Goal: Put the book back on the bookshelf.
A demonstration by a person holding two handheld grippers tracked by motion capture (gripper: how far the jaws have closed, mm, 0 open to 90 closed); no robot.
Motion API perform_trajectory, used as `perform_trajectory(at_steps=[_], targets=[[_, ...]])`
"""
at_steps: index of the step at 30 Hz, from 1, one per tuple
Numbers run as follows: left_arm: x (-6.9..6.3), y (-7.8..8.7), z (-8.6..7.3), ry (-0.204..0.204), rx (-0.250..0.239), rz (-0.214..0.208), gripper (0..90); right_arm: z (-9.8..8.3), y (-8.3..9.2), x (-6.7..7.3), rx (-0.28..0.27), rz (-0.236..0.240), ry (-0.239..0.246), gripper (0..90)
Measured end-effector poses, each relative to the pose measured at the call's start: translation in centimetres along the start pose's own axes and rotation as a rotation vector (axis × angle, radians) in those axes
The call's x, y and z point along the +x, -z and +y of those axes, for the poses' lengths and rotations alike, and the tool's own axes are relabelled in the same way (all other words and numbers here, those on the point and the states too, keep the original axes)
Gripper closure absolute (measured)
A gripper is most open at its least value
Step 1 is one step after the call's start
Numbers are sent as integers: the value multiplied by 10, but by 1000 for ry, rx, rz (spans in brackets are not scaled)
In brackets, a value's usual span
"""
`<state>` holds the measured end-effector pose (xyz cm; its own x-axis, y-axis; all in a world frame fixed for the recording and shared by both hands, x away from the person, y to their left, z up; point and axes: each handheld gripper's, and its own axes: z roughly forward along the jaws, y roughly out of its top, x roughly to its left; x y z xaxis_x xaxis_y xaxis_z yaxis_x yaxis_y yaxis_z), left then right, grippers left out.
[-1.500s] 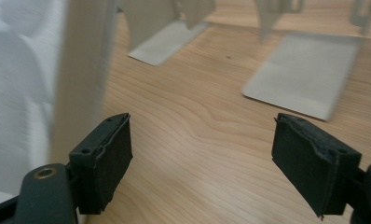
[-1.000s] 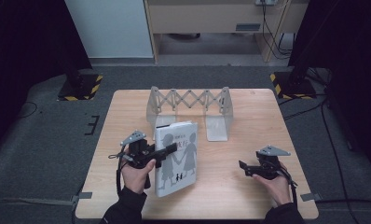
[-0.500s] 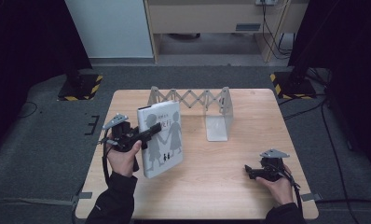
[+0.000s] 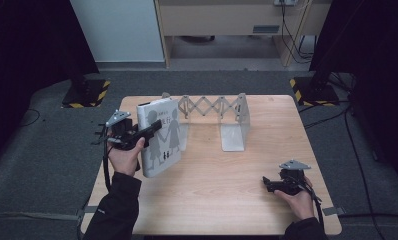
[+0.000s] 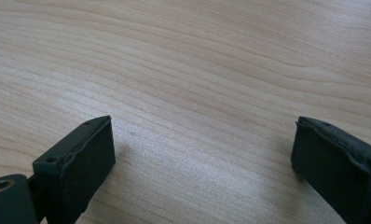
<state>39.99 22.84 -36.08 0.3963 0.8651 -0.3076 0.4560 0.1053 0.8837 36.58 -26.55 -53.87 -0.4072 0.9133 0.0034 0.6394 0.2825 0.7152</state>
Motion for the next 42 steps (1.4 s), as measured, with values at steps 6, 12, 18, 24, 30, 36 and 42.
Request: perform_trajectory(at_steps=[6, 12, 18, 24, 30, 36, 42], targets=[[2, -15, 9, -7, -5, 28, 529, 0, 0, 0, 0, -1, -1, 65], [3, -32, 12, -13, -31, 79, 529, 0, 0, 0, 1, -1, -2, 65], [1, -45, 10, -34, -30, 111, 529, 0, 0, 0, 0, 1, -1, 64], [2, -58, 6, -38, -3, 127, 528, 0, 0, 0, 0, 2, 1, 63], [6, -72, 3, -36, 11, 151, 529, 0, 0, 0, 0, 3, 1, 62], [9, -83, 0, -39, 11, 168, 529, 0, 0, 0, 1, 5, 1, 61], [5, -89, -3, -50, 5, 173, 528, 0, 0, 0, 1, 5, 2, 60]])
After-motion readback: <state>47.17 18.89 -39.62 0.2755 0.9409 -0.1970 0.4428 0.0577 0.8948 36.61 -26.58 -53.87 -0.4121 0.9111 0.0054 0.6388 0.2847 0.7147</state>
